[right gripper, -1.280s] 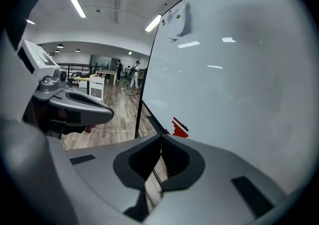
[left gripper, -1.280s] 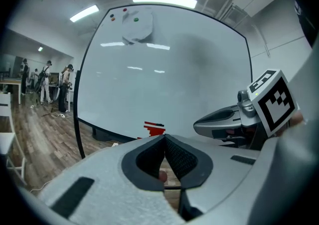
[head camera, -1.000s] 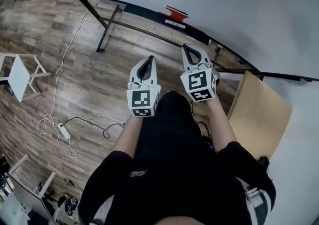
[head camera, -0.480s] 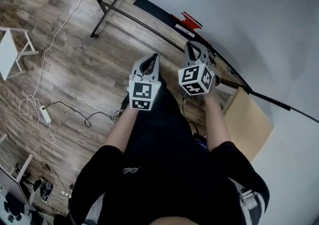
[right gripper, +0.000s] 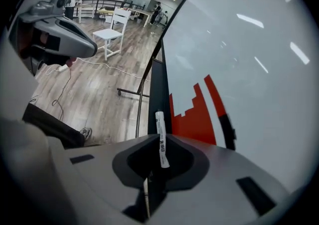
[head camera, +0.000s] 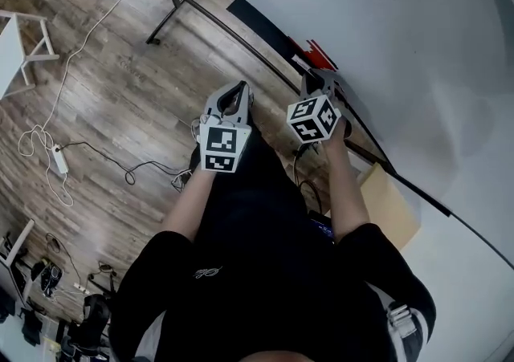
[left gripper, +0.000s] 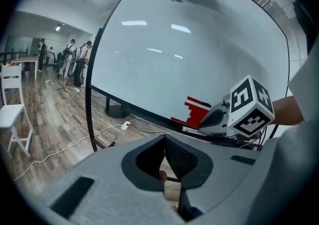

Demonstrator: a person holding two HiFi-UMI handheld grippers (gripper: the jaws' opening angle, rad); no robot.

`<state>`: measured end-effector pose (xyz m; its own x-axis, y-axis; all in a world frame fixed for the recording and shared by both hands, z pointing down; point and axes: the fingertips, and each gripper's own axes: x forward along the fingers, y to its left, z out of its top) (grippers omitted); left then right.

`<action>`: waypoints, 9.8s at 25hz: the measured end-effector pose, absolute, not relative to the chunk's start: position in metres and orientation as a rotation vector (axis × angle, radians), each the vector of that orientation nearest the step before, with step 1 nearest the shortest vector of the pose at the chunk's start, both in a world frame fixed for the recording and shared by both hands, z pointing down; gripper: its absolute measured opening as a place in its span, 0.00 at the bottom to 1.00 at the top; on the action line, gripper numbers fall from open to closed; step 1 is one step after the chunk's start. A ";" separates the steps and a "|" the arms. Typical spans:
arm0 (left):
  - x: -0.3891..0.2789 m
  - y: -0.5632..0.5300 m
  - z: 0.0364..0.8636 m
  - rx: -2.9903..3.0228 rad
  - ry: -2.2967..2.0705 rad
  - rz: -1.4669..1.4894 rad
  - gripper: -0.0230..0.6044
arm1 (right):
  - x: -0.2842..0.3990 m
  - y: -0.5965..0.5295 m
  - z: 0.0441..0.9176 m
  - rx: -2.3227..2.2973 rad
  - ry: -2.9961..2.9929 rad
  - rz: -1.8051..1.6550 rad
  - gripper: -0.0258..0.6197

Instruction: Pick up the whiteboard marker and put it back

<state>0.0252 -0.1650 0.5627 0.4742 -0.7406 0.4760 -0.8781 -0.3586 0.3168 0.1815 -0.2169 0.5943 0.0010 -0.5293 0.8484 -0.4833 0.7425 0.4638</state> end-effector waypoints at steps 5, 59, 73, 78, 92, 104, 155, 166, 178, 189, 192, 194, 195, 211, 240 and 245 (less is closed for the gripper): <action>0.024 -0.173 0.578 2.151 -1.336 0.361 0.04 | 0.181 -0.221 0.604 0.811 -1.607 -0.021 0.12; 0.011 -0.163 0.595 2.108 -1.336 0.391 0.04 | 0.178 -0.227 0.611 0.775 -1.429 -0.192 0.12; 0.000 -0.138 0.559 2.199 -1.354 0.349 0.04 | 0.141 -0.193 0.539 1.091 -1.756 -0.102 0.12; 0.006 -0.119 0.528 2.299 -1.342 0.307 0.04 | 0.137 -0.159 0.516 1.333 -1.922 0.089 0.12; 0.072 -0.071 0.472 2.506 -1.148 0.264 0.04 | 0.176 -0.078 0.467 1.748 -2.104 0.268 0.12; 0.140 -0.035 0.420 2.585 -1.199 0.209 0.04 | 0.236 -0.022 0.398 1.889 -2.262 0.161 0.12; -0.116 -0.091 0.471 2.362 -1.404 0.153 0.04 | -0.024 -0.114 0.431 1.043 -1.768 -0.440 0.12; -0.135 -0.136 0.517 2.318 -1.368 0.181 0.04 | -0.026 -0.174 0.467 0.976 -1.649 -0.379 0.12; -0.114 -0.209 0.556 2.291 -1.299 0.330 0.05 | 0.006 -0.266 0.536 0.913 -1.631 -0.222 0.12; -0.112 -0.240 0.585 2.227 -1.278 0.398 0.04 | 0.019 -0.306 0.607 0.832 -1.589 -0.114 0.12; -0.115 -0.244 0.589 2.212 -1.286 0.402 0.04 | 0.016 -0.309 0.614 0.818 -1.579 -0.111 0.12; -0.114 -0.245 0.593 2.200 -1.291 0.401 0.04 | 0.016 -0.311 0.618 0.808 -1.572 -0.113 0.12; -0.113 -0.245 0.594 2.194 -1.292 0.399 0.04 | 0.017 -0.312 0.620 0.802 -1.569 -0.115 0.12; -0.115 -0.248 0.601 2.155 -1.300 0.389 0.04 | 0.024 -0.317 0.634 0.778 -1.509 -0.116 0.12; -0.105 -0.267 0.571 2.243 -1.293 0.298 0.04 | 0.010 -0.316 0.575 1.121 -1.748 -0.001 0.12; -0.082 -0.263 0.536 2.326 -1.256 0.233 0.04 | 0.014 -0.295 0.526 1.321 -1.846 0.018 0.06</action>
